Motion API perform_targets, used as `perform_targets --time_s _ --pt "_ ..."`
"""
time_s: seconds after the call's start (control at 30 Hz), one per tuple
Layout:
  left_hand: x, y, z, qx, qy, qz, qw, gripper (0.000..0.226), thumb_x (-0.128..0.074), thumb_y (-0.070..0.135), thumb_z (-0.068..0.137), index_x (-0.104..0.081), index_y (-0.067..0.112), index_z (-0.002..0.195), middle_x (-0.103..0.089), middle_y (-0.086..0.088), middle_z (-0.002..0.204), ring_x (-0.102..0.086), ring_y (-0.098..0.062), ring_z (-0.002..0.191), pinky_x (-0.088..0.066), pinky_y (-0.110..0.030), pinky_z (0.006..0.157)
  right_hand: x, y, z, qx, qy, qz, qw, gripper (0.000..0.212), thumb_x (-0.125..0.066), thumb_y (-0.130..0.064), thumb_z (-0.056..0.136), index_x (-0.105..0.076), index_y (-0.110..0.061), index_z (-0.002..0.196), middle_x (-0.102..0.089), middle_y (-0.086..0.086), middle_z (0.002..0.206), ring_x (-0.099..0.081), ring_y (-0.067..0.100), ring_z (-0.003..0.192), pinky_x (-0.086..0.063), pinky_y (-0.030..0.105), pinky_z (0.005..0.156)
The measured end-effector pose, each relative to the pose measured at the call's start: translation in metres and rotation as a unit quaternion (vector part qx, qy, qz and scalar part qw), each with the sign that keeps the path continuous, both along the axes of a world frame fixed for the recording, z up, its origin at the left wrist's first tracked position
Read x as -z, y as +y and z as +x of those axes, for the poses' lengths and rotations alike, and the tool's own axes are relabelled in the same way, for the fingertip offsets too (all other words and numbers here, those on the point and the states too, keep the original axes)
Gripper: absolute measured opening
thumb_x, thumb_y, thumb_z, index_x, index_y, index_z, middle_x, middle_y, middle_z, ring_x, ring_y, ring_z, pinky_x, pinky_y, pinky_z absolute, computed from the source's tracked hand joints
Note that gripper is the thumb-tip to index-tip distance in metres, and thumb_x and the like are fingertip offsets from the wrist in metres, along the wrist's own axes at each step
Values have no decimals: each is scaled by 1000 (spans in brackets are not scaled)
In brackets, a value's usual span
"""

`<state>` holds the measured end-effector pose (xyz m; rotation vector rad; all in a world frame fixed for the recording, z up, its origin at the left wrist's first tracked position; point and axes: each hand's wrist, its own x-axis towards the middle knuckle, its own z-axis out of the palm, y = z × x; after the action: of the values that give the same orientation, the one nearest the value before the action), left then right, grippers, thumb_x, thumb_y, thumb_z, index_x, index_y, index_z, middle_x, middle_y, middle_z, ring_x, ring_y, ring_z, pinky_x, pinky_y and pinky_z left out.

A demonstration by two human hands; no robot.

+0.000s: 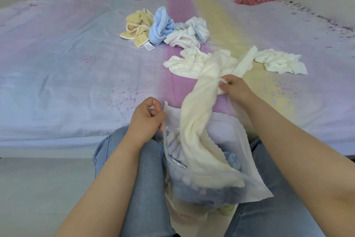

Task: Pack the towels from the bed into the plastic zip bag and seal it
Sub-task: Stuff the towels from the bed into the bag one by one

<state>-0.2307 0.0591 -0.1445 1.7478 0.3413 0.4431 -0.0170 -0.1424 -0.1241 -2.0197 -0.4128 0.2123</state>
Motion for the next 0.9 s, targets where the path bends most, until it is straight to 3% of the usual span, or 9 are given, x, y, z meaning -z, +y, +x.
perform_targets --time_s 0.1,0.2,0.27,0.37,0.43,0.53,0.7,0.77,0.9 --pt "1 1 0 2 -1 0 1000 43 -53 -3 82 -47 35 62 -52 4 39 -41 -7 36 -36 -15 44 -21 -4 -21 20 128 294 947 17 -47 4 92 -55 -10 89 -59 0 66 -50 11 60 -42 22 60" --pt "1 1 0 8 -1 -2 1000 43 -53 -3 82 -47 35 63 -52 3 39 -40 -7 36 -36 -15 44 -43 -11 -65 -49 98 321 941 25 -47 6 88 -57 -16 86 -64 -6 67 -55 7 59 -44 18 55" --pt "1 0 0 9 1 -2 1000 40 -53 -1 81 -46 34 63 -53 3 39 -39 -8 36 -35 -16 43 -51 -24 -95 -144 46 237 960 25 -48 1 86 -57 -23 89 -64 -10 74 -55 4 64 -44 16 56" --pt "1 -1 0 6 1 0 1000 37 -53 -1 80 -46 32 65 -53 2 40 -39 -9 36 -34 -18 43 -51 -37 -126 -289 -59 -44 955 28 -50 -14 81 -52 -37 97 -57 -10 87 -51 4 75 -43 23 67" --pt "1 -1 0 4 0 0 1000 34 -52 0 79 -46 30 66 -51 4 38 -38 -9 36 -34 -19 43 -43 -37 -136 -341 -136 -229 901 38 -51 -14 76 -50 -43 99 -55 -19 97 -49 1 91 -41 26 79" --pt "1 -2 -1 -9 1 7 1000 30 -51 -1 80 -45 27 70 -49 7 37 -38 -11 39 -33 -21 45 -29 -27 -149 -434 -146 -360 813 46 -48 -6 77 -55 -42 104 -55 -16 107 -46 9 105 -39 29 91" --pt "1 -3 -2 -31 1 34 999 28 -52 -1 83 -45 24 73 -52 8 39 -42 -18 44 -37 -23 44 -24 -13 -148 -580 22 -473 663 24 -49 -10 85 -57 -28 71 -50 -9 68 -46 13 68 -40 29 67" --pt "1 -2 -2 -36 4 33 999 28 -52 0 82 -45 25 72 -53 7 40 -43 -19 44 -37 -23 44 -33 -13 -141 -553 53 -436 708 17 -53 -26 88 -65 -17 80 -59 -4 69 -51 9 66 -41 25 67" --pt "2 0 -2 -28 7 22 999 29 -53 3 79 -45 29 69 -54 3 41 -44 -19 44 -36 -26 48 -46 -17 -116 -274 21 -203 940 39 -57 -62 75 -63 -33 101 -70 -9 87 -66 8 77 -49 23 70"
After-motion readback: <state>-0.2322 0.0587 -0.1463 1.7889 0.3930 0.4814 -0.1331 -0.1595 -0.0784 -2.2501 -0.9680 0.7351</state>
